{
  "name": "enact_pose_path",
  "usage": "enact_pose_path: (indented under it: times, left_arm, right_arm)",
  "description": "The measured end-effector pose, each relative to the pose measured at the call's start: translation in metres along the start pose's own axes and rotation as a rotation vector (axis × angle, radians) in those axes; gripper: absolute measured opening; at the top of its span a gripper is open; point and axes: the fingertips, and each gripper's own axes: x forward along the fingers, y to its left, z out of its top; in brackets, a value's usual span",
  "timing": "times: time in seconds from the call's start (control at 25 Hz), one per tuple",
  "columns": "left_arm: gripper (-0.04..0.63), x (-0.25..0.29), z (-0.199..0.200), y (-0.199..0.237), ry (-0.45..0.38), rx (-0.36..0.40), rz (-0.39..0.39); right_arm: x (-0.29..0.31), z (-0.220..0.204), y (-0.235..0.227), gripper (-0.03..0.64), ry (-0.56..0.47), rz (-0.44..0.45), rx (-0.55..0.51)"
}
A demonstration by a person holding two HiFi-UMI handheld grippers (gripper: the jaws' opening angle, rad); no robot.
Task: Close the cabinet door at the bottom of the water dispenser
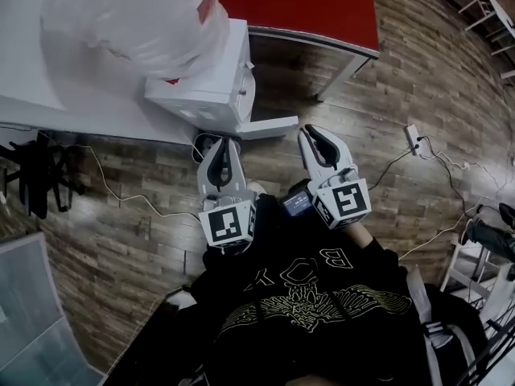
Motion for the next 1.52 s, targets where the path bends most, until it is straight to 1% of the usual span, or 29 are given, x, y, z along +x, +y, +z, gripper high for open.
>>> enact_pose_path:
  times: [0.16,0.28,0.36,0.4,0.48,0.52,0.56,0.6,0.64,0.68,0.72,0.76,0.8,0.84,0.88,0.92,1.0,1.04,1.08,1.16,1.2,1.24,1.32,1.36,1.44,1.52]
  left_arm:
    - [0.008,0.020,-0.015,0.001,0.032,-0.011,-0.007]
    - [0.008,0.043,-0.030,-0.004,0.072,-0.022,-0.009]
    - [0.008,0.060,-0.038,-0.010,0.084,-0.010,-0.011]
    - [0.008,0.069,-0.042,-0.014,0.089,0.004,-0.014]
    - [0.008,0.085,-0.053,-0.022,0.111,0.045,-0.031]
    - [0.008,0.094,-0.060,-0.024,0.126,0.059,-0.040]
    - [0.006,0.103,-0.069,-0.025,0.142,0.066,-0.044]
    - [0.006,0.113,-0.079,-0.026,0.158,0.073,-0.044]
    - [0.007,0.121,-0.090,-0.026,0.177,0.098,-0.051]
    - [0.008,0.127,-0.102,-0.029,0.203,0.152,-0.074]
    - [0.008,0.131,-0.115,-0.033,0.233,0.207,-0.101]
    - [0.007,0.134,-0.129,-0.037,0.259,0.205,-0.108]
    - [0.006,0.137,-0.146,-0.040,0.276,0.150,-0.094]
    - [0.008,0.139,-0.164,-0.043,0.292,0.098,-0.079]
    - [0.008,0.142,-0.184,-0.045,0.312,0.076,-0.072]
    - [0.008,0.146,-0.205,-0.046,0.334,0.068,-0.067]
    - [0.007,0.155,-0.245,-0.045,0.372,0.045,-0.060]
    - [0.008,0.157,-0.263,-0.046,0.388,0.040,-0.071]
    - [0.008,0.159,-0.281,-0.049,0.406,0.055,-0.094]
    - [0.008,0.166,-0.313,-0.054,0.431,0.111,-0.146]
    - [0.008,0.169,-0.326,-0.056,0.438,0.132,-0.163]
    - [0.008,0.171,-0.339,-0.055,0.448,0.134,-0.166]
    - [0.008,0.171,-0.362,-0.051,0.472,0.075,-0.131]
    - [0.008,0.170,-0.371,-0.050,0.480,0.058,-0.120]
    - [0.008,0.167,-0.386,-0.049,0.496,0.057,-0.116]
    - [0.008,0.161,-0.397,-0.048,0.515,0.051,-0.112]
  right_arm:
    - [0.022,-0.017,-0.001,0.054,0.056,0.029,-0.019]
    - [0.040,-0.026,-0.010,0.060,0.097,0.053,-0.034]
    - [0.053,-0.028,-0.022,0.060,0.089,0.062,-0.043]
    - [0.061,-0.026,-0.028,0.058,0.057,0.061,-0.054]
    - [0.074,-0.023,-0.041,0.034,0.000,0.057,-0.089]
    - [0.080,-0.029,-0.046,0.034,0.007,0.065,-0.126]
    - [0.087,-0.043,-0.050,0.034,0.048,0.084,-0.184]
    - [0.093,-0.061,-0.054,0.034,0.107,0.107,-0.261]
    - [0.099,-0.081,-0.056,0.034,0.152,0.127,-0.342]
    - [0.105,-0.098,-0.057,0.026,0.158,0.142,-0.413]
    - [0.112,-0.113,-0.056,0.003,0.139,0.162,-0.469]
    - [0.118,-0.130,-0.056,0.001,0.121,0.190,-0.507]
    - [0.123,-0.150,-0.056,0.000,0.117,0.223,-0.527]
    - [0.127,-0.170,-0.058,0.000,0.125,0.252,-0.532]
    - [0.133,-0.193,-0.062,0.000,0.143,0.276,-0.531]
    - [0.139,-0.220,-0.067,0.002,0.175,0.291,-0.532]
    - [0.151,-0.278,-0.077,0.014,0.275,0.310,-0.541]
    - [0.156,-0.307,-0.083,0.045,0.330,0.315,-0.541]
    - [0.159,-0.335,-0.088,0.061,0.382,0.318,-0.536]
    - [0.165,-0.389,-0.100,0.080,0.473,0.318,-0.533]
    - [0.166,-0.415,-0.105,0.080,0.516,0.320,-0.539]
    - [0.166,-0.441,-0.110,0.080,0.559,0.326,-0.548]
    - [0.165,-0.491,-0.115,0.100,0.637,0.349,-0.569]
    - [0.166,-0.513,-0.117,0.103,0.672,0.357,-0.579]
    - [0.167,-0.547,-0.121,0.127,0.728,0.366,-0.606]
    - [0.171,-0.568,-0.123,0.140,0.758,0.367,-0.639]
